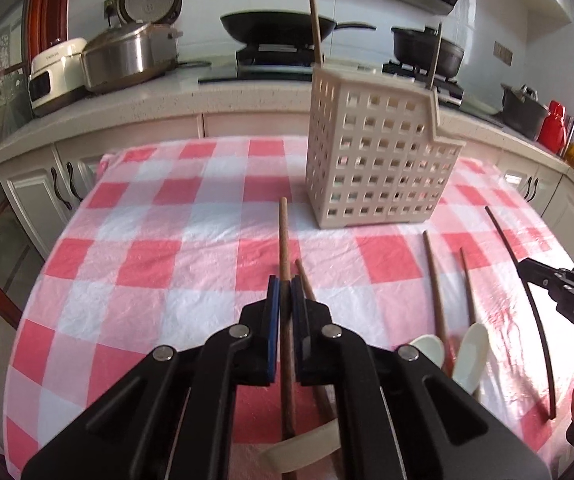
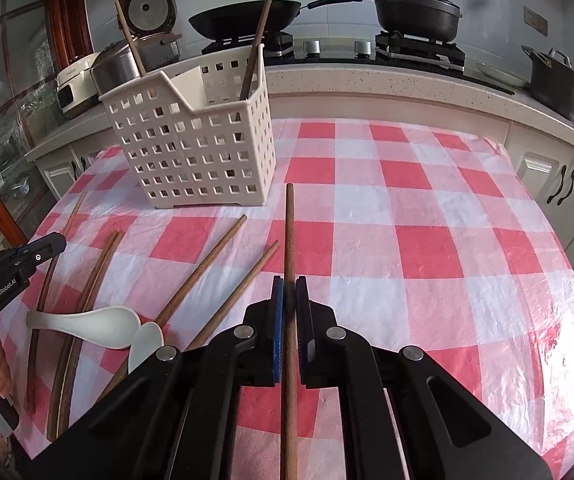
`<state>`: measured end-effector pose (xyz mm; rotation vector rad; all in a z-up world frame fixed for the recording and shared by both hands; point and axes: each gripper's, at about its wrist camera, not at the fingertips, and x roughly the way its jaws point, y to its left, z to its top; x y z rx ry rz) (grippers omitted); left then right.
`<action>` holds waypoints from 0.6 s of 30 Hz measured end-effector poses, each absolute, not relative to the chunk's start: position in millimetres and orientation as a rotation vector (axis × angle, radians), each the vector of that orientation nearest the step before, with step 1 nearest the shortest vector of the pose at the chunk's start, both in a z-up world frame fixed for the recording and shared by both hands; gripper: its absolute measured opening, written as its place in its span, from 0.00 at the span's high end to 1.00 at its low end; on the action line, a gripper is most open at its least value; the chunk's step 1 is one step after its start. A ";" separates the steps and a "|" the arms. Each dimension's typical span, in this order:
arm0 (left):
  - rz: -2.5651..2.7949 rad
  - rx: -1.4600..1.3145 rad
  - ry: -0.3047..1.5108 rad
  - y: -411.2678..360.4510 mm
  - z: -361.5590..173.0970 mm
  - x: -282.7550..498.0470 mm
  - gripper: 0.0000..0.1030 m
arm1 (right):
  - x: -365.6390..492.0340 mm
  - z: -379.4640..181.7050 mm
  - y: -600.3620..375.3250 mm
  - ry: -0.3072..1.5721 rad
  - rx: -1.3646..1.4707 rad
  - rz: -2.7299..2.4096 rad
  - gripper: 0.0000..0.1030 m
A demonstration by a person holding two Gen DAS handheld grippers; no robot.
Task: Organize utensils
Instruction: 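Close the left gripper on a chopstick while the right gripper grasps another, then carry both chopsticks into the white basket and open the left gripper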
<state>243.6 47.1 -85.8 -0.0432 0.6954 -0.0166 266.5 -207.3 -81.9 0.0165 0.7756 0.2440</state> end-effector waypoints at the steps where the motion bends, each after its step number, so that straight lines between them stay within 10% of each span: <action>1: -0.019 -0.048 0.681 47.0 -81.3 240.0 0.94 | 264.7 -79.6 -209.0 0.769 0.024 0.246 0.94; 18: -0.044 -0.074 0.402 45.0 -9.0 176.7 0.94 | 216.3 -9.0 -219.6 0.521 0.077 0.296 0.94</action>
